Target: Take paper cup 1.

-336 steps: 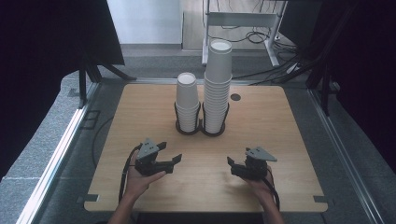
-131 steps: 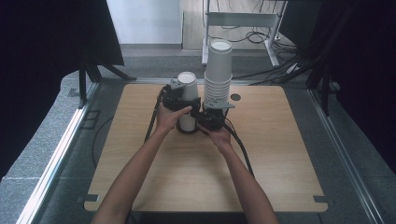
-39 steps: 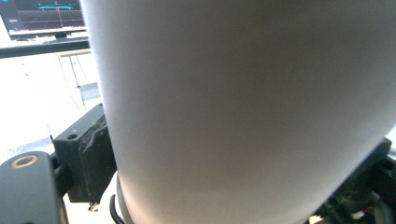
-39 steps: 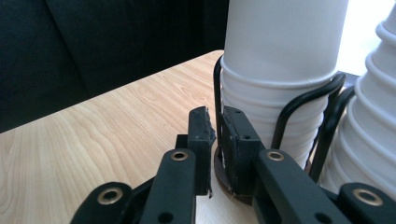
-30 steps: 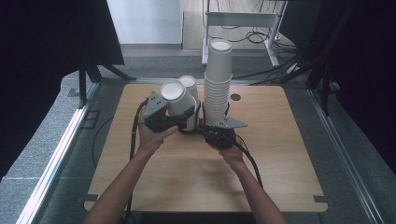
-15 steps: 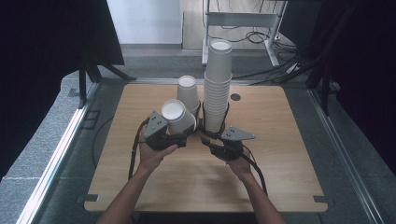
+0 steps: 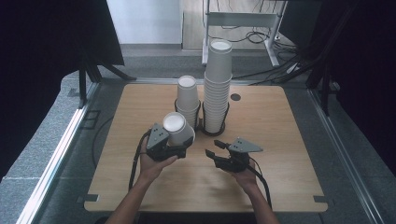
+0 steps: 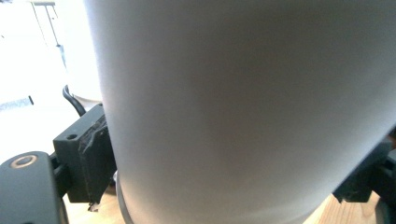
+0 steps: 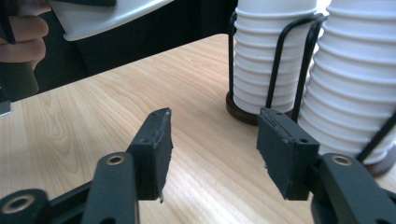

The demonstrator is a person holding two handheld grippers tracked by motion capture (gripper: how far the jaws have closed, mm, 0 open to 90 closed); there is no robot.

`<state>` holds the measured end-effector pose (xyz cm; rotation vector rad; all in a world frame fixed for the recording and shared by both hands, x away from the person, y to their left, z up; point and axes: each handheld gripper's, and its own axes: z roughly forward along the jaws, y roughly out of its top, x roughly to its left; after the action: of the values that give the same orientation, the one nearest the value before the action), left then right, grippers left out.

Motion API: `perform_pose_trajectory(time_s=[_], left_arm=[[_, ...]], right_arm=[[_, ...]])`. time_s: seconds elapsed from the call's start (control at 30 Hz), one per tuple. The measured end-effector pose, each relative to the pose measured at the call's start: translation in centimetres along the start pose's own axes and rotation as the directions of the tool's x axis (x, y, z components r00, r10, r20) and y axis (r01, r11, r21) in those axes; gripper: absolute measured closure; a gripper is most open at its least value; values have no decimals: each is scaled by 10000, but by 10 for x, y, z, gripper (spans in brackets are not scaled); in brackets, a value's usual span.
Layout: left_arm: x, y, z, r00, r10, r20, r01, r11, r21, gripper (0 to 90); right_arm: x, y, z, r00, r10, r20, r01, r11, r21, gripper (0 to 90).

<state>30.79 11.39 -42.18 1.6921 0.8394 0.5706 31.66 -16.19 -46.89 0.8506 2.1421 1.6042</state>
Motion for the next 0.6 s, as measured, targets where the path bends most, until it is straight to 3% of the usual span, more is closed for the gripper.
perform_pose_trajectory(time_s=[0.43,0.6], left_arm=[[-5,-26,9,9995,-212,237,194,9973,714,118],[-9,-36,14,9993,-164,333,129,9945,1038,118]], right_arm=[[7,-13,-11,9986,-422,330,404,9978,520,324],[7,-15,-12,9983,-276,506,251,9984,504,309]])
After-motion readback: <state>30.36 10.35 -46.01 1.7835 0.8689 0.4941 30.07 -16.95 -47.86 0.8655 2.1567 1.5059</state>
